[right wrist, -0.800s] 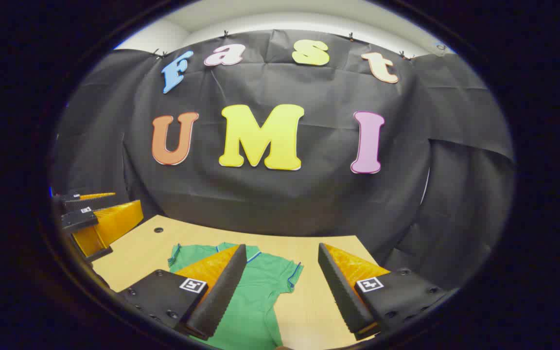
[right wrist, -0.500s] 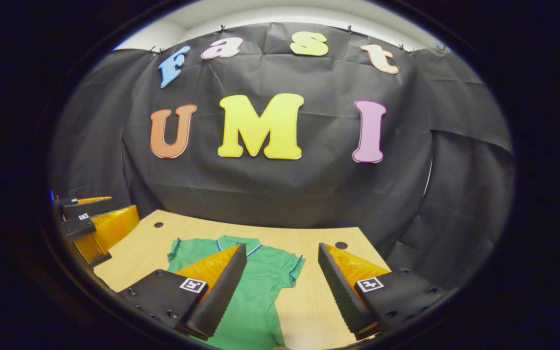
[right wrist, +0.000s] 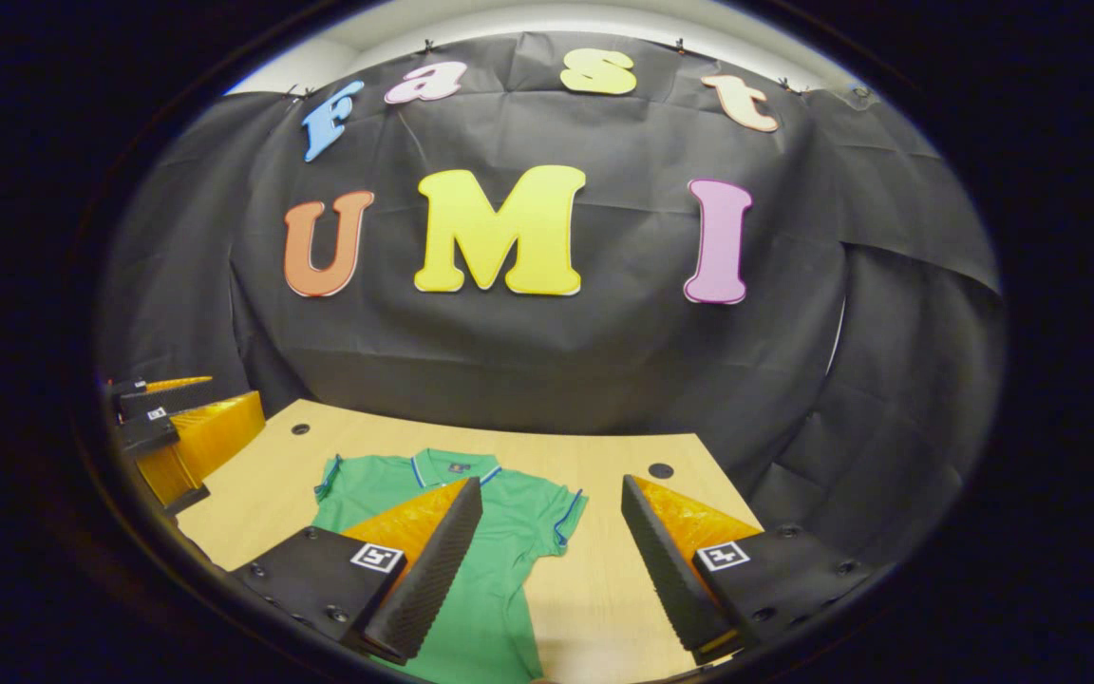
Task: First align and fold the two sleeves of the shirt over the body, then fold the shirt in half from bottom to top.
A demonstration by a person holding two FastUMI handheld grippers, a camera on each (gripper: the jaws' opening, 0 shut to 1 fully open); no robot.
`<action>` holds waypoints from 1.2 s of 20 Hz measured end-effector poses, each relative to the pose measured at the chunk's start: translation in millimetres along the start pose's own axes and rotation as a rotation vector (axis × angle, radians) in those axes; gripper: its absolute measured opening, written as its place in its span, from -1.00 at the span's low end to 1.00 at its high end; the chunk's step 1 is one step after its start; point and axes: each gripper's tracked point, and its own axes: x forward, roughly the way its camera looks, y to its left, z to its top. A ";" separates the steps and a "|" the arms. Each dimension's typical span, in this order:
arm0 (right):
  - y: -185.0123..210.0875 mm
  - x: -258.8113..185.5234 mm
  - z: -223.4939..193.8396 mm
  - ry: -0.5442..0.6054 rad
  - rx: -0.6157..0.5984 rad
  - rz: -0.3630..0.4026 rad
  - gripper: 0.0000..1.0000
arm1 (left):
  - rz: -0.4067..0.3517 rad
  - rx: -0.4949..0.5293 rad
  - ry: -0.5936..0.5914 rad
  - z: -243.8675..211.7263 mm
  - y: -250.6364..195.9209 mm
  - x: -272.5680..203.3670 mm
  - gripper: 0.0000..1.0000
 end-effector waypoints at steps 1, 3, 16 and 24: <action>-1.5 5.8 -3.3 0.013 0.004 0.001 0.92 | -0.002 0.005 0.002 -0.7 -0.9 1.4 0.99; -5.3 21.0 -10.7 0.043 0.006 0.002 0.92 | 0.009 0.013 0.000 -1.2 -0.6 2.6 1.00; -32.3 222.7 -125.4 0.397 0.033 -0.118 0.92 | 0.108 0.075 0.052 -23.7 32.8 3.5 0.99; -35.2 293.2 -184.7 0.555 0.040 -0.148 0.86 | 0.191 0.070 0.139 -50.7 62.4 -1.1 0.99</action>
